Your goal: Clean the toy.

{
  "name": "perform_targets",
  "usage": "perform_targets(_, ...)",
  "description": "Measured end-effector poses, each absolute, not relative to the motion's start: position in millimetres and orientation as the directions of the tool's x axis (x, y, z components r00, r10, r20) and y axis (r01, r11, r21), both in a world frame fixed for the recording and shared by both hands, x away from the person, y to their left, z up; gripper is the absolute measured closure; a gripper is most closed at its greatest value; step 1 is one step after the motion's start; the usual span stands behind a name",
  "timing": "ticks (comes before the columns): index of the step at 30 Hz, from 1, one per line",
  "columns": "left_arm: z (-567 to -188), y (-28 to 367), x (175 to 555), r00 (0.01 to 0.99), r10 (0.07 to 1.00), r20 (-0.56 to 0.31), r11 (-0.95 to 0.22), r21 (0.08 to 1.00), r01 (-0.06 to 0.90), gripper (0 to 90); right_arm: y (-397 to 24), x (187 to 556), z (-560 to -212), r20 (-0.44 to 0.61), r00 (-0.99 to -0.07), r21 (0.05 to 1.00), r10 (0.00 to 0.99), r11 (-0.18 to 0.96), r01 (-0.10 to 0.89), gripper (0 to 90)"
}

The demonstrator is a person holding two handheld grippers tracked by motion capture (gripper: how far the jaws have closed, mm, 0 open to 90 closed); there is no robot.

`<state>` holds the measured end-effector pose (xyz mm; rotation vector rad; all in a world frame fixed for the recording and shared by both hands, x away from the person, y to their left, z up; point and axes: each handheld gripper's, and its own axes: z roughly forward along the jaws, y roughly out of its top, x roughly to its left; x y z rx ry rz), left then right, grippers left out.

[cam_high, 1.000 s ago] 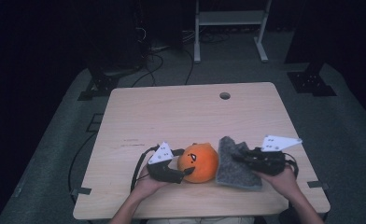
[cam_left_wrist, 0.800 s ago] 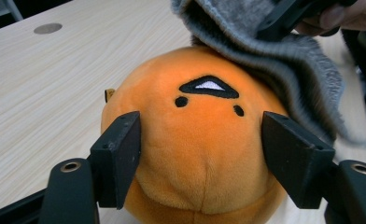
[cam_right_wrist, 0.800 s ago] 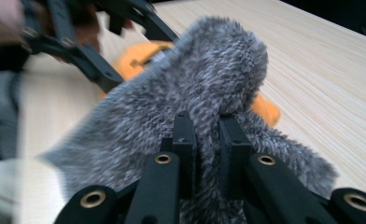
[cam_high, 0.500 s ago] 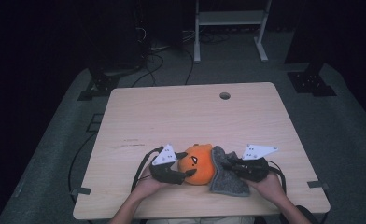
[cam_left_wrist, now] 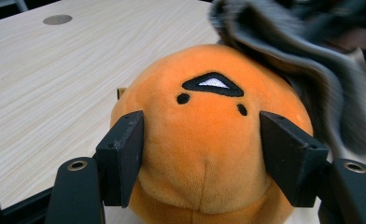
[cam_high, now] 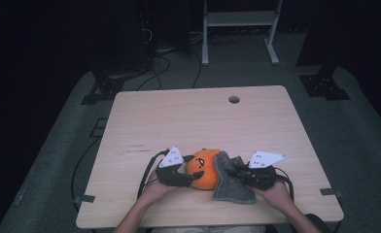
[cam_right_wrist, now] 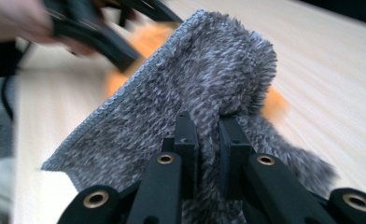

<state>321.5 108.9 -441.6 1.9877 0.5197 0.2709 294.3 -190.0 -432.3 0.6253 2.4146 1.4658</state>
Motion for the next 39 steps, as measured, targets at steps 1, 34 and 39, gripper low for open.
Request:
perform_targets(1, -441.6, 109.5, 322.5, 0.876, 0.48, -0.042, -0.383, 0.888, 0.253, 33.3, -183.7, 293.9, -429.9, -0.005, -0.881, 0.887, 0.473, 0.409, 0.215, 79.7)
perform_targets(34, -431.1, 106.3, 321.7, 0.837, 0.533, -0.122, -0.335, 0.878, 0.342, 14.7, -179.6, 296.0, -424.5, -0.039, -0.841, 0.899, 0.54, 0.386, 0.206, 79.6)
perform_targets(39, -434.7, 98.2, 318.1, 0.863, 0.5, -0.074, -0.376, 0.879, 0.294, 30.5, -181.7, 293.2, -426.7, -0.035, -0.838, 0.896, 0.544, 0.389, 0.215, 79.6)
